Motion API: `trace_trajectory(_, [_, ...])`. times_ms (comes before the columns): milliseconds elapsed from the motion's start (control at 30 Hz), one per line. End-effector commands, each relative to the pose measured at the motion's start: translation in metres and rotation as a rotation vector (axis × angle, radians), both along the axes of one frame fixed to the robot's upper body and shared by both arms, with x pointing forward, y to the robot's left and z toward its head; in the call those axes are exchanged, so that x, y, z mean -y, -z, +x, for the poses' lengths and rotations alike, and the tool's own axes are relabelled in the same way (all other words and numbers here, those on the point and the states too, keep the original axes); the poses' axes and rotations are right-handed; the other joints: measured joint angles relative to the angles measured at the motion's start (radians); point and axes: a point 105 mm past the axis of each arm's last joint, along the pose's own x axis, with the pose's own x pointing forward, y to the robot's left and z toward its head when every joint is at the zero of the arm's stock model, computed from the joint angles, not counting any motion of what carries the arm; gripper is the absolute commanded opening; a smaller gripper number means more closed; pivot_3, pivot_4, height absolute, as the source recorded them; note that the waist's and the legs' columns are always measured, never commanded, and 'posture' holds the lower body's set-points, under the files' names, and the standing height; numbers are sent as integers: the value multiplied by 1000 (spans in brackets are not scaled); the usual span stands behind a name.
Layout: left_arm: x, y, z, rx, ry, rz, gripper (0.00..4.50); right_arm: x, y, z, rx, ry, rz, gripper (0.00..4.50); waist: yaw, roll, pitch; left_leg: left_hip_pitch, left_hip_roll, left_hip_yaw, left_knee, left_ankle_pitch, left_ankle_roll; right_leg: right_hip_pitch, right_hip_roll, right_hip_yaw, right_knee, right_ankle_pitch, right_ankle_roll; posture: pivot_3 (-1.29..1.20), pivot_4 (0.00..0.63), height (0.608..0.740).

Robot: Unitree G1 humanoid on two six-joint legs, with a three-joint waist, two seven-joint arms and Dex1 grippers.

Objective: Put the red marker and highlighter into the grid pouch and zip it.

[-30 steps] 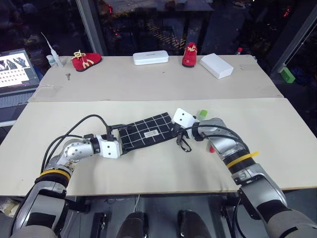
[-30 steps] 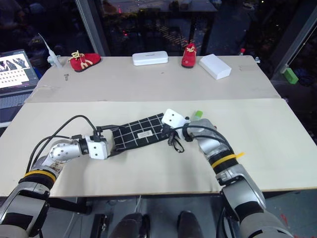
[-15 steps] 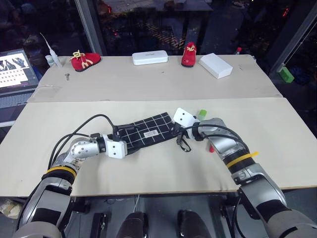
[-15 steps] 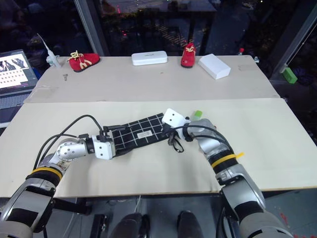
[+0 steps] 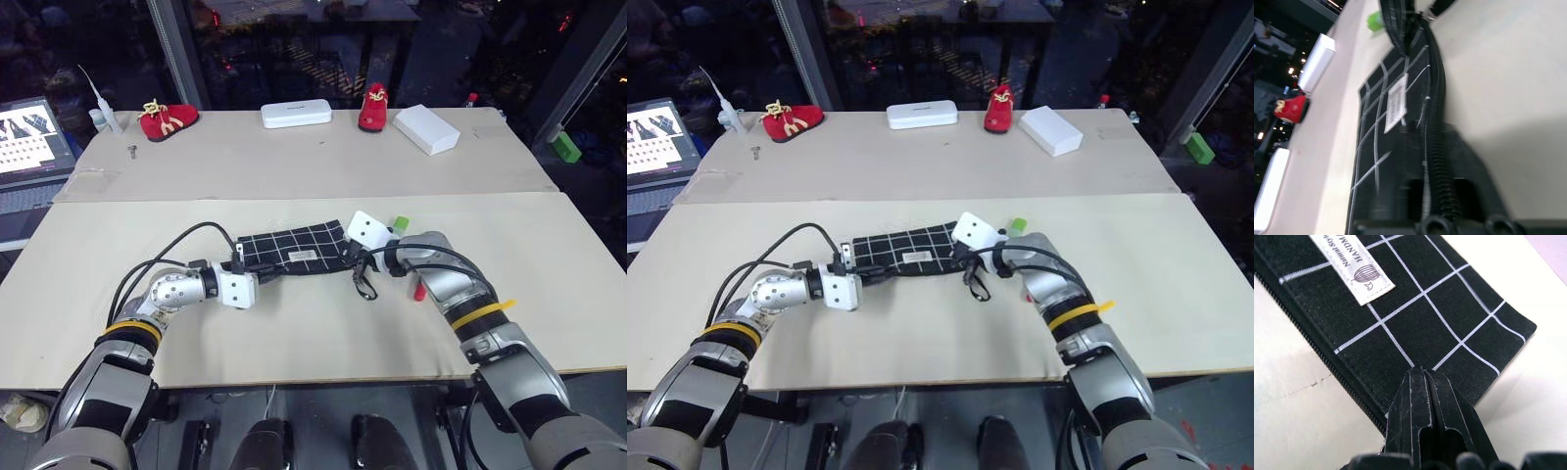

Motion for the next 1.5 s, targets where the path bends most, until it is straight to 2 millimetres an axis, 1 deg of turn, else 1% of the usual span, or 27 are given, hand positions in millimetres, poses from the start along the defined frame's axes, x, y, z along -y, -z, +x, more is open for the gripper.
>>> trace_trajectory(33, [4,6,-2,-52,7,-20,121,-1,-12,-3,16,-24,49,0,0,0,0,0,0,0,0,0,0,0,0,0,0,0,0,0,150,740])
trace_trajectory(100, [5,7,-3,-82,6,-40,121,-1,-12,-3,1,-18,75,0,0,0,0,0,0,0,0,0,0,0,0,0,0,0,0,0,150,740])
trace_trajectory(200, [5,8,-2,-133,-10,-70,121,0,-21,0,-40,11,186,0,-1,0,0,0,0,0,0,0,0,0,0,0,0,0,0,0,150,740])
trace_trajectory(267, [3,11,-3,-152,-13,-68,0,1,-42,5,-76,46,340,589,-2,0,0,0,0,0,0,0,0,0,0,0,0,0,0,0,150,740])
trace_trajectory(300, [2,12,-3,-158,-18,-70,0,3,-57,9,-87,68,431,793,-2,0,0,0,0,0,0,0,0,0,0,0,0,0,0,0,150,740])
trace_trajectory(367, [1,13,-4,-167,-27,-80,0,8,-84,11,-108,71,565,1441,-3,0,0,0,0,0,0,0,0,-1,0,1,0,0,0,0,150,740])
trace_trajectory(400, [0,13,-4,-170,-31,-85,0,10,-97,9,-114,57,614,1751,-3,0,0,0,0,0,0,0,0,-1,0,1,1,0,0,0,150,740])
trace_trajectory(467, [-1,14,-4,-179,-45,-104,0,18,-124,3,-132,19,712,2528,-2,0,0,0,1,0,0,0,0,-1,0,1,0,0,0,0,150,740])
trace_trajectory(500, [-2,13,-3,-180,-56,-117,0,22,-134,-2,-143,-1,738,2811,-2,0,0,0,1,0,0,0,0,-1,0,1,0,0,0,0,150,740])
trace_trajectory(533, [-2,13,-3,-182,-67,-131,0,26,-140,-6,-149,-13,751,3200,-2,0,0,0,1,-1,0,0,1,-1,1,0,0,0,0,0,150,740])
trace_trajectory(567, [-3,12,-2,-186,-80,-151,0,31,-143,-8,-149,-15,750,3389,-1,0,0,0,1,-1,0,-1,1,-1,1,0,0,0,0,0,150,740])
trace_trajectory(600, [-4,10,0,-192,-97,-183,0,37,-143,-10,-147,-8,741,3389,-1,0,0,0,2,-1,0,-1,1,0,1,0,0,0,0,0,150,740])
trace_trajectory(700, [-4,10,4,-281,-159,-274,0,57,-130,-9,-118,65,647,3389,0,0,0,-1,1,-1,0,-1,1,0,0,0,-1,0,0,0,150,740])
trace_trajectory(767, [-2,12,4,-332,-176,-300,0,61,-119,-11,-115,89,593,3389,0,0,0,-1,1,0,0,-1,1,0,-1,1,-1,0,0,0,150,740])
trace_trajectory(867, [3,13,1,-379,-194,-323,0,60,-102,-10,-69,118,505,3389,-3,0,0,-1,1,0,0,-1,1,0,0,2,-1,1,1,0,150,740])
trace_trajectory(967, [8,13,-4,-414,-193,-318,0,52,-81,-11,-59,120,424,3389,-6,0,0,0,1,1,0,-1,1,-1,0,3,-1,1,1,0,150,740])
trace_trajectory(1033, [11,12,-5,-433,-200,-328,0,45,-74,-10,-72,116,414,3389,-7,0,0,0,1,1,0,-1,1,-1,1,3,-1,1,0,0,150,740])
trace_trajectory(1133, [15,8,-3,-448,-226,-366,0,33,-74,-9,-82,93,416,3389,-4,0,0,0,2,0,0,-1,1,-1,2,3,-1,1,0,0,150,740])
trace_trajectory(1200, [17,1,-2,-449,-236,-386,0,31,-72,-8,-85,87,402,3389,-3,0,0,-1,2,0,0,-1,1,-1,2,3,-1,1,0,0,150,740])
trace_trajectory(1267, [17,-5,0,-447,-247,-394,0,32,-71,-7,-81,90,390,3389,0,0,0,-1,2,0,0,-1,1,-1,2,3,-1,1,0,0,150,740])
trace_trajectory(1433, [10,-27,5,-440,-294,-430,0,40,-77,-5,-69,92,390,3389,0,0,0,-1,2,0,0,-1,1,-1,2,3,-2,1,0,0,150,740])
trace_trajectory(1500, [6,-39,5,-438,-304,-459,0,42,-79,-4,-67,93,393,3389,-1,0,0,-1,2,0,0,-1,1,-1,2,3,-2,1,0,0,150,740])
